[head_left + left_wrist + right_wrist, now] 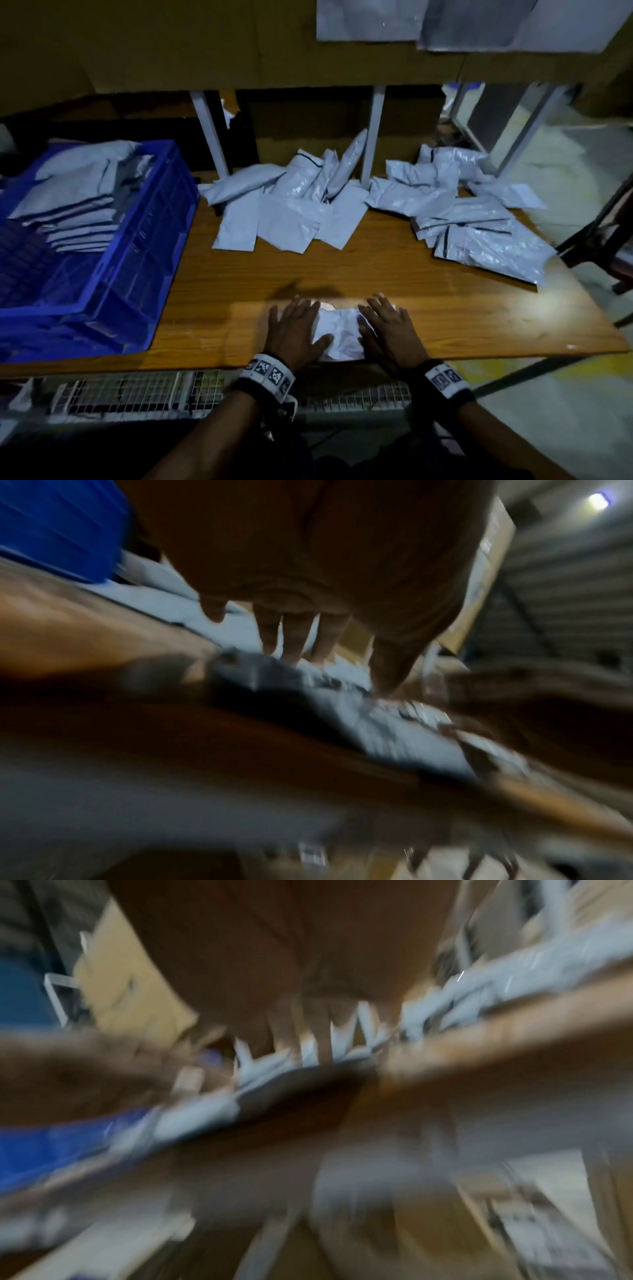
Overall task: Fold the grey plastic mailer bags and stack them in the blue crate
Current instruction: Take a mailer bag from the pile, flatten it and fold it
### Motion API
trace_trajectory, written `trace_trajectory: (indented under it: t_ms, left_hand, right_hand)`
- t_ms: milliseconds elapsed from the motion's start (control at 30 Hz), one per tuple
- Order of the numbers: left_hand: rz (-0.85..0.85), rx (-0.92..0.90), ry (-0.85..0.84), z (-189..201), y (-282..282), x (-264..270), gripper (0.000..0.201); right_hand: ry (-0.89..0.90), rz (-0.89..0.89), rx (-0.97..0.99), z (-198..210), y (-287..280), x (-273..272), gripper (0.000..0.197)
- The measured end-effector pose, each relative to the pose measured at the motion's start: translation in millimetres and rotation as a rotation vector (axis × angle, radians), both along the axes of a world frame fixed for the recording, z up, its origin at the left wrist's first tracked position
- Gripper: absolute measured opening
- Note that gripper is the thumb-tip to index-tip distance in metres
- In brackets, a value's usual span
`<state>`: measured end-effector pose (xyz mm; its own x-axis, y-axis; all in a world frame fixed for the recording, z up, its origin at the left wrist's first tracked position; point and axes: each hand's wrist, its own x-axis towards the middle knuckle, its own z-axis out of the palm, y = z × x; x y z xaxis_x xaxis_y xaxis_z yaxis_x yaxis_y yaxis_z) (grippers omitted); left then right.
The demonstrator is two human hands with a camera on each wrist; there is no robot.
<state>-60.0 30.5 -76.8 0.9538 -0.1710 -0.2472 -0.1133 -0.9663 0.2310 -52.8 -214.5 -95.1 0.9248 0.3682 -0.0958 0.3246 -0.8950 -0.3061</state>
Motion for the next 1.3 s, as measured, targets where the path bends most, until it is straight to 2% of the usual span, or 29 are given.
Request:
trace_trajectory:
  t_ms: [67,133,267,333,433,567,600,700,800,900,1000,1133,1233,1300]
  left_hand:
    - [0.028,0.014,0.041,11,10,5,0.088]
    - [0.029,0.037,0.090,20,13,10,0.095]
    - [0.012,0.048,0.100,33,11,19,0.109]
    - [-0.006,0.003,-0.010,39,14,24,0.092]
    - [-0.085,-0.102,-0.338,47,21,25,0.043]
    - [-0.193,-0.137,-0.642,38,23,12,0.016]
    - [-0.217,-0.140,-0.677,32,23,6,0.019]
    - [-0.266,-0.142,-0.610,1,27,-16,0.034]
    - [-0.273,-0.090,-0.402,-20,33,-42,0.045]
    - [-0.249,-0.073,-0.291,-24,37,-55,0.067]
    - [-0.237,-0.091,-0.357,-16,32,-52,0.066]
    - [-0.258,0.006,-0.323,-8,8,-30,0.060]
    - [-0.306,0.115,-0.195,-15,-6,-21,0.069]
    - [-0.287,0.135,-0.187,-25,-8,-20,0.076]
  right_hand:
    - [0.107,0.010,-0.043,8,-6,5,0.065]
    - [0.175,0.020,-0.071,18,-4,12,0.069]
    - [0.158,0.001,-0.136,42,2,27,0.079]
    - [0.045,0.010,-0.160,51,3,31,0.066]
    - [-0.242,0.011,-0.138,63,4,32,0.040]
    - [-0.435,-0.016,-0.061,57,5,18,0.036]
    - [-0.455,-0.013,-0.043,50,5,11,0.037]
    - [-0.387,-0.003,-0.045,24,4,-15,0.048]
    - [-0.281,-0.039,0.011,4,-5,-41,0.052]
    - [-0.201,-0.001,-0.021,2,-17,-56,0.073]
    - [-0.246,0.001,0.056,13,-10,-53,0.069]
    - [-0.333,-0.002,0.063,7,22,-28,0.046]
    - [-0.303,0.041,-0.052,-17,35,-17,0.055]
    - [-0.287,0.041,-0.090,-31,37,-20,0.060]
